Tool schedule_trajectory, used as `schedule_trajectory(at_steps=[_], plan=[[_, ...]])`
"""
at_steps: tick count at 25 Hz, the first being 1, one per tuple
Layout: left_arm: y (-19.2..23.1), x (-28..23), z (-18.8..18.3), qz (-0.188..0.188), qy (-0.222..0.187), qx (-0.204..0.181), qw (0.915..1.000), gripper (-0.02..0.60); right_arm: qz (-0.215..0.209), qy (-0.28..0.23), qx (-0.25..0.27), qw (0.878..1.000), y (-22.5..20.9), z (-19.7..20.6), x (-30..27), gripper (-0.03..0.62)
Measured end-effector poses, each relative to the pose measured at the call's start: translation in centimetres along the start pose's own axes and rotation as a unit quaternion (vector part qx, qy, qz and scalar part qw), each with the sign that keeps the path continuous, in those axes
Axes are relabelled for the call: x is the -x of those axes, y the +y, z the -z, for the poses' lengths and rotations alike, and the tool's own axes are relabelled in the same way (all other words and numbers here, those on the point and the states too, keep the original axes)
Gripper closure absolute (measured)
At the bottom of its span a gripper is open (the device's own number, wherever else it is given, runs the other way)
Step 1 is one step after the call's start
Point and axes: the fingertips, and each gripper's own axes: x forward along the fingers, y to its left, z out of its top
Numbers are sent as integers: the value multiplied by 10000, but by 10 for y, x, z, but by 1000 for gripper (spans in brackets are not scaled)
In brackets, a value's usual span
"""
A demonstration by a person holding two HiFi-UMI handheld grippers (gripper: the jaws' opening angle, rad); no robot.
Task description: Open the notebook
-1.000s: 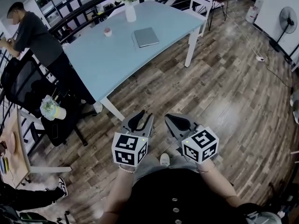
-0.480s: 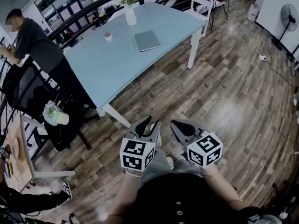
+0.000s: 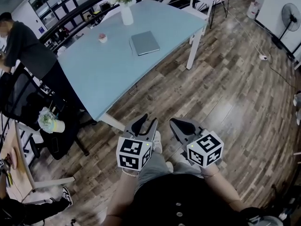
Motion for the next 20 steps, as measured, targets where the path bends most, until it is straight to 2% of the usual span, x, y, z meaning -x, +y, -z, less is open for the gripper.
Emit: schedule_trajectory(at_steps=[9, 20], plan=[[67, -59, -30, 71, 35, 76, 9999, 445, 134, 292, 77, 9995, -49, -26, -79, 591], [141, -112, -75, 188, -31, 72, 9998, 445, 388, 231, 111, 9989, -97, -77, -151, 591]])
